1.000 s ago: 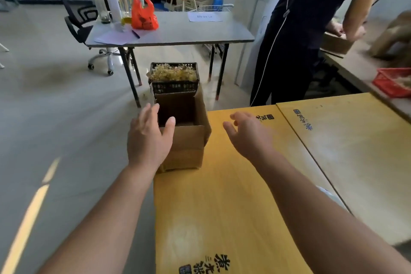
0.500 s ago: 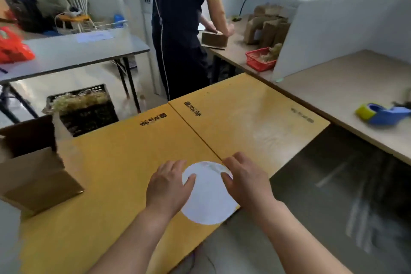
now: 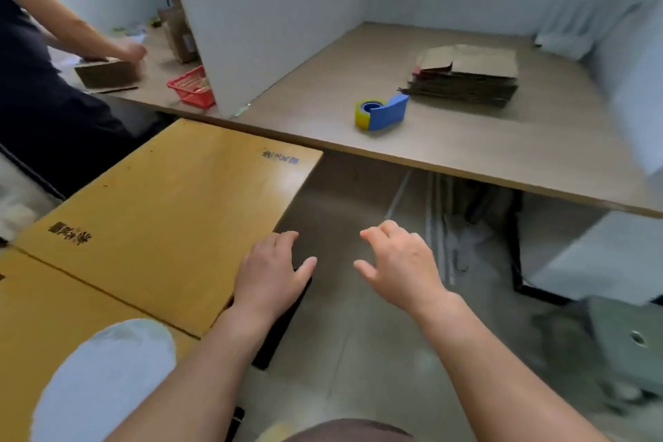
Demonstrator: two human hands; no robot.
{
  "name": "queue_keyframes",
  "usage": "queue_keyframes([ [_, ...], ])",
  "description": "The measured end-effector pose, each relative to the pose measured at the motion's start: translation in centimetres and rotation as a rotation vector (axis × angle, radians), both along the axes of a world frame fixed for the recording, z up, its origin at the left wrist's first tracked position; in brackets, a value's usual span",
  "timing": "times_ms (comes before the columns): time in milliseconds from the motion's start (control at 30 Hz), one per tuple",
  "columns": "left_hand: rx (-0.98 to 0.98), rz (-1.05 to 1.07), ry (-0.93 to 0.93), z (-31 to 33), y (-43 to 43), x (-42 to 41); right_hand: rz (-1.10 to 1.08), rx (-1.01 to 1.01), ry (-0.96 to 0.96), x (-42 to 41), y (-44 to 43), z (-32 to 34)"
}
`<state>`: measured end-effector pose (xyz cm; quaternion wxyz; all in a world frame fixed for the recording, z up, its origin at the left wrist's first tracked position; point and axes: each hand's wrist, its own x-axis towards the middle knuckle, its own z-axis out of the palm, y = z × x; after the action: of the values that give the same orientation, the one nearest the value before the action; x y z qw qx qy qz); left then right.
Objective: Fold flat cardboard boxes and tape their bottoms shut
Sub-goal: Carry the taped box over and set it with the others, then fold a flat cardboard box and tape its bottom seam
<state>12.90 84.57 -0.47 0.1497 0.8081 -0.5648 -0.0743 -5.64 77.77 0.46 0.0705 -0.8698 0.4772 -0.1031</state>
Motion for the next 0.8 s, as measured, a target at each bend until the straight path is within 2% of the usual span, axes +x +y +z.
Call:
queue_keyframes([
  [367,-0.051,-0.335,-0.007,-0.8,-14.6,-8.6,-0.273,0.023,0.006,-9.3,-9.2,-1.0],
  [567,-0.086,-0.452,0.004,-0.3,-25.4,-10.1,-0.37,0.003,0.01,-10.8,-18.9,-0.6],
  [800,-0.098,-0.483,0.018,1.3,-40.6,-8.7,-0.434,-0.01,0.033,-10.2,-32.8,1.6],
])
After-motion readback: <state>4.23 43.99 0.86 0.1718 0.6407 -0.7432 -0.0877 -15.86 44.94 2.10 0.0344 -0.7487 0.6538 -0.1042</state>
